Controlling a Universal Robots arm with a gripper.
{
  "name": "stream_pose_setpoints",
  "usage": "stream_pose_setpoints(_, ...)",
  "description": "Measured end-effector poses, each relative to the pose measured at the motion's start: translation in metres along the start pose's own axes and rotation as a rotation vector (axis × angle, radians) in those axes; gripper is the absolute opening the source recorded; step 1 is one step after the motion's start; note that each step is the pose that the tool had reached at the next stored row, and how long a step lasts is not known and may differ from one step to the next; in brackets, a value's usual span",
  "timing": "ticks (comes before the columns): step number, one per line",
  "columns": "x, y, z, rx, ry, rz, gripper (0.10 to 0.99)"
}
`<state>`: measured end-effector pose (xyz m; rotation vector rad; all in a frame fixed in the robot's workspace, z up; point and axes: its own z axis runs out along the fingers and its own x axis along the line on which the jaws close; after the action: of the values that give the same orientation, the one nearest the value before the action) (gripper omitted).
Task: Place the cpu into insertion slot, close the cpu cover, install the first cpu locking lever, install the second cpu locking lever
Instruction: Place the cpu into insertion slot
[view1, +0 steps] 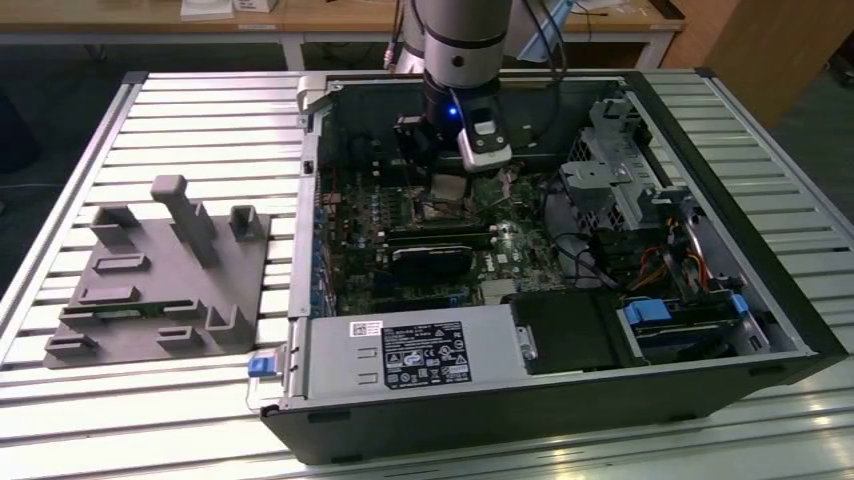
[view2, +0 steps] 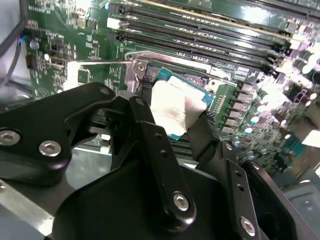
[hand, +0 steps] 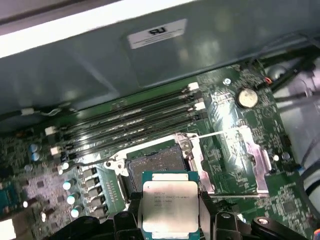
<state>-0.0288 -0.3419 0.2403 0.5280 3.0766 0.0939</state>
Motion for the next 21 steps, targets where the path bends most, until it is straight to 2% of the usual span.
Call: stream_pose_setpoints(21,0.0000,-0.0001,0.0021,0.003,-0.0197,0.316,0.537)
